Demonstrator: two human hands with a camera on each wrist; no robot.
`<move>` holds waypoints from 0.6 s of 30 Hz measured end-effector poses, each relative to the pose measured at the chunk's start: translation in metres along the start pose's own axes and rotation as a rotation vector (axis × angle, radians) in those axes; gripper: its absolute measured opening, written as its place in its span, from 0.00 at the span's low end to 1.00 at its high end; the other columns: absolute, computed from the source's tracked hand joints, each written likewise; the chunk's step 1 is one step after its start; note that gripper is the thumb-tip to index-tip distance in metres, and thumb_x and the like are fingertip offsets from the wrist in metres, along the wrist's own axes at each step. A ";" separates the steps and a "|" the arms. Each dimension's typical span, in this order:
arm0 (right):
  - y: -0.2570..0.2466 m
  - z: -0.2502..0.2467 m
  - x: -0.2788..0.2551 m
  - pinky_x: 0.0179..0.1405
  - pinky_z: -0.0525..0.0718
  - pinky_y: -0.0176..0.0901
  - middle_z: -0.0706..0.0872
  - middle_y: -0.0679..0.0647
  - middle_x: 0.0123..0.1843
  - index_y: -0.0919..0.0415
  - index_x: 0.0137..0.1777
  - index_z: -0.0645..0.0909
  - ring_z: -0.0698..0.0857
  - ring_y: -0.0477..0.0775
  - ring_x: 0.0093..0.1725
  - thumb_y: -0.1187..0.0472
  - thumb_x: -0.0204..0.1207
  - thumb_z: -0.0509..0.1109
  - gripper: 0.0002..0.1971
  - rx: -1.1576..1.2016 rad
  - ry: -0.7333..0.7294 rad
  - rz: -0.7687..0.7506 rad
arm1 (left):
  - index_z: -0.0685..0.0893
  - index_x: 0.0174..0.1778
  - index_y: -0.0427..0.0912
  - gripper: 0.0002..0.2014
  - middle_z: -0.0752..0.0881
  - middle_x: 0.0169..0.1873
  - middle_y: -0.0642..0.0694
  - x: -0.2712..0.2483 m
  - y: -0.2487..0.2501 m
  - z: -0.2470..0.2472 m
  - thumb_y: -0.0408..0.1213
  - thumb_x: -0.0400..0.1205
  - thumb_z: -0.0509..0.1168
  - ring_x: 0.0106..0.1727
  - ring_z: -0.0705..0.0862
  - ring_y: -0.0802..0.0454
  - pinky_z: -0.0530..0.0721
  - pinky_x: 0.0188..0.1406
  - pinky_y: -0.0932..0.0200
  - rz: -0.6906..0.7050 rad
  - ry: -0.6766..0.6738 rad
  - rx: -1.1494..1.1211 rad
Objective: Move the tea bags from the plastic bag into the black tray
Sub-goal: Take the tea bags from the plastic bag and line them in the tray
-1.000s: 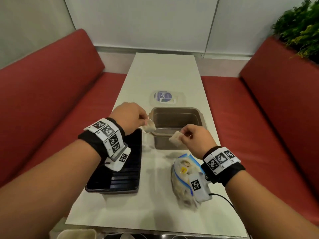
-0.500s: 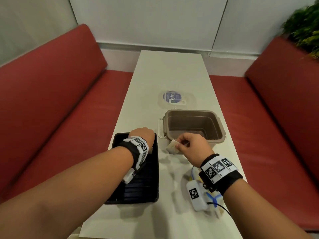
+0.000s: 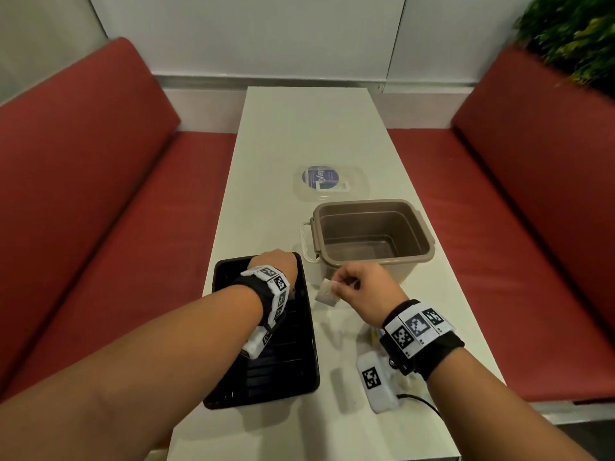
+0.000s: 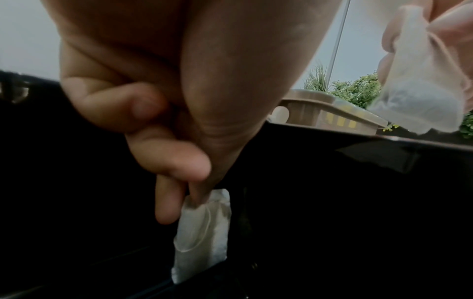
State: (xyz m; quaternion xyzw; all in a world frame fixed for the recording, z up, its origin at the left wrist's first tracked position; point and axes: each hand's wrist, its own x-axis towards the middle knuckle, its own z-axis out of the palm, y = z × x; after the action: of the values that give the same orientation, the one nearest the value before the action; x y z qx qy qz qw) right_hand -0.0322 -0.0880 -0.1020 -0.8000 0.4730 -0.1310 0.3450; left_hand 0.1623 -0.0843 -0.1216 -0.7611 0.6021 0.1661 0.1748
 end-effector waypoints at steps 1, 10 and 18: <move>-0.001 0.001 0.000 0.43 0.82 0.42 0.86 0.46 0.35 0.50 0.40 0.85 0.82 0.46 0.37 0.56 0.76 0.73 0.04 -0.005 0.002 0.001 | 0.85 0.49 0.38 0.06 0.87 0.47 0.42 -0.001 0.000 -0.001 0.33 0.82 0.64 0.39 0.82 0.42 0.78 0.40 0.54 0.010 0.003 0.011; -0.018 0.004 0.003 0.39 0.78 0.38 0.87 0.46 0.37 0.49 0.43 0.85 0.81 0.44 0.36 0.54 0.78 0.72 0.03 -0.012 0.003 0.000 | 0.90 0.53 0.49 0.10 0.91 0.47 0.54 -0.028 -0.028 -0.045 0.36 0.76 0.72 0.48 0.88 0.56 0.83 0.53 0.61 0.292 0.067 -0.327; -0.044 0.009 0.023 0.41 0.82 0.41 0.86 0.45 0.37 0.50 0.44 0.88 0.84 0.47 0.39 0.48 0.76 0.74 0.07 -0.041 0.007 -0.060 | 0.91 0.47 0.49 0.09 0.88 0.38 0.54 -0.052 -0.028 -0.054 0.49 0.76 0.75 0.42 0.85 0.55 0.81 0.42 0.62 0.322 0.210 -0.313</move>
State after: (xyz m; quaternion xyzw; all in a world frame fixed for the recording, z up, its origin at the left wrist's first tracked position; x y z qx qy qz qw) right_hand 0.0140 -0.0899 -0.0820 -0.8202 0.4528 -0.1344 0.3227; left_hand 0.1807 -0.0585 -0.0481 -0.6861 0.6975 0.2033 -0.0375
